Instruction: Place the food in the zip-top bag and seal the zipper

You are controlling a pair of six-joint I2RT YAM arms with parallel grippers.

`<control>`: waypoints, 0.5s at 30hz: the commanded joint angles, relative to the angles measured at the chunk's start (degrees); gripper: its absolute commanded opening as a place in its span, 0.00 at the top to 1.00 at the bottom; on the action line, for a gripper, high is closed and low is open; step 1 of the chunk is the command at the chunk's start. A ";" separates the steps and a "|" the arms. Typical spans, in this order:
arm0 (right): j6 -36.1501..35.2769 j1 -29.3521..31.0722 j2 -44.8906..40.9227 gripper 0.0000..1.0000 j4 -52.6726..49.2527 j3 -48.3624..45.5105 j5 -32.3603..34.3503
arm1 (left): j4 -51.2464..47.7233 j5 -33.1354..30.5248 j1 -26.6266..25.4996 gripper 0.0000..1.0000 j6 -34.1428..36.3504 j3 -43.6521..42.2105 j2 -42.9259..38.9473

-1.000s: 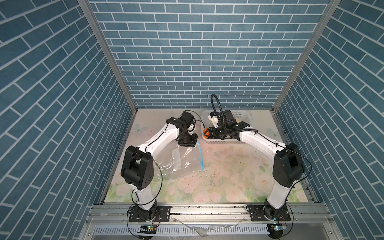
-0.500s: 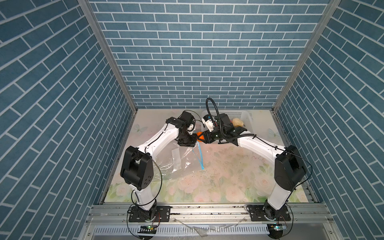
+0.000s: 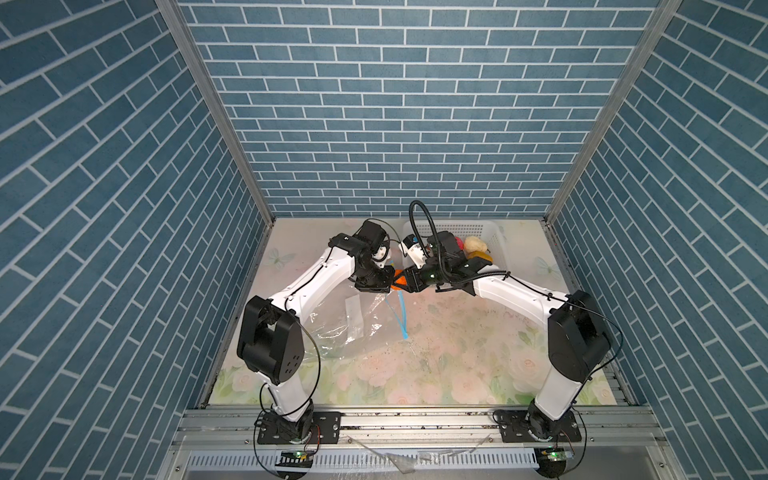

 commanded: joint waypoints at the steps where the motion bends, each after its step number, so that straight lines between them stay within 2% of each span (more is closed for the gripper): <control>1: -1.50 0.45 -0.61 0.68 -0.53 -2.80 -2.76 | 0.03 1.02 -0.26 1.00 -0.03 1.17 -2.14; 15: -1.31 1.13 -2.57 0.69 0.02 -6.92 -2.82 | 1.59 2.92 -0.13 1.00 -1.21 -0.50 -3.73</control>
